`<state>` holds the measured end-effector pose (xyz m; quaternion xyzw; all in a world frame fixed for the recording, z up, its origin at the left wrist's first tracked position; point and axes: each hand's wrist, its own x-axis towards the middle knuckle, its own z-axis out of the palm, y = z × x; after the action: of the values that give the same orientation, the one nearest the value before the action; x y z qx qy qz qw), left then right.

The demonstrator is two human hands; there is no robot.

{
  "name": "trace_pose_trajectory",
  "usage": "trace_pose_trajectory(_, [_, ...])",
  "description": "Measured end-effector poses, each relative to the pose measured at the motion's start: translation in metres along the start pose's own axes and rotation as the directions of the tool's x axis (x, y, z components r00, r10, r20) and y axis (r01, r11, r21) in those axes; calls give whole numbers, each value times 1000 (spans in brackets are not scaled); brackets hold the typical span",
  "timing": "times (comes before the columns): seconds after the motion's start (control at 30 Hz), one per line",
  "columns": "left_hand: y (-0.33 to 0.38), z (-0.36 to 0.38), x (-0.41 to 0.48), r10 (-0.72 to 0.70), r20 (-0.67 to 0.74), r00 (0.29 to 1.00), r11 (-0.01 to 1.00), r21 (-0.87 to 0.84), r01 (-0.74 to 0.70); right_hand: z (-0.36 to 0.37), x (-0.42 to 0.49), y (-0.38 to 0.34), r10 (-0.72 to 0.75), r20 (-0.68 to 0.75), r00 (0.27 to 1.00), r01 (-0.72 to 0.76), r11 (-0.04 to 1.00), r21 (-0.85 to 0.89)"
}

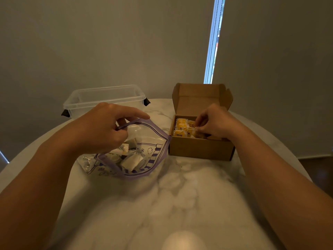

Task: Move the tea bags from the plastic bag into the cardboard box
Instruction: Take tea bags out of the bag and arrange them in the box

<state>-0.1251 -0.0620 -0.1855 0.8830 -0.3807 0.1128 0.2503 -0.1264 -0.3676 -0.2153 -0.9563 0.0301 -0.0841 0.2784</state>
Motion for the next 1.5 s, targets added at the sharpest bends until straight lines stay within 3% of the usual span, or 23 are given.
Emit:
trace_pose_trajectory(0.07, [1,0,0,-6,9,1000,1000,0,6,-10,-3,2,-9,-77,997,11,1000,22])
trace_pose_trajectory(0.17, [-1,0,0,-12,8,1000,1000,-3,12,-23,-14,6,58,-150,987,-17,964,264])
trace_pose_trajectory(0.27, [0,1,0,-16,12,1000,1000,5,16,-29,-30,3,73,-62,995,-30,856,516])
trace_pose_trajectory(0.47, [3,2,0,-29,31,999,1000,2,29,-27,-64,-30,-206,88,975,83,697,712])
trace_pose_trajectory(0.57, [4,2,-1,-41,33,999,999,12,41,-9,-74,-55,-361,136,922,192,736,649])
trace_pose_trajectory(0.7, [6,2,-1,-37,29,999,999,15,37,22,-78,-75,-500,78,863,448,827,341])
trace_pose_trajectory(0.83, [6,2,-1,-37,34,999,999,16,37,53,-73,-84,-673,81,735,670,740,68])
trace_pose_trajectory(1.07, [2,3,0,-33,35,999,999,18,32,79,-55,-94,-710,218,670,741,659,-128])
trace_pose_trajectory(1.3, [1,2,-1,-34,25,999,999,24,34,84,-53,-94,-748,218,627,779,602,-175])
trace_pose_trajectory(1.37, [1,2,-1,-39,27,999,999,25,39,84,-54,-92,-733,167,659,751,655,-87])
trace_pose_trajectory(1.5, [2,0,-2,-34,19,999,999,18,33,70,-58,-86,-607,47,793,575,773,268])
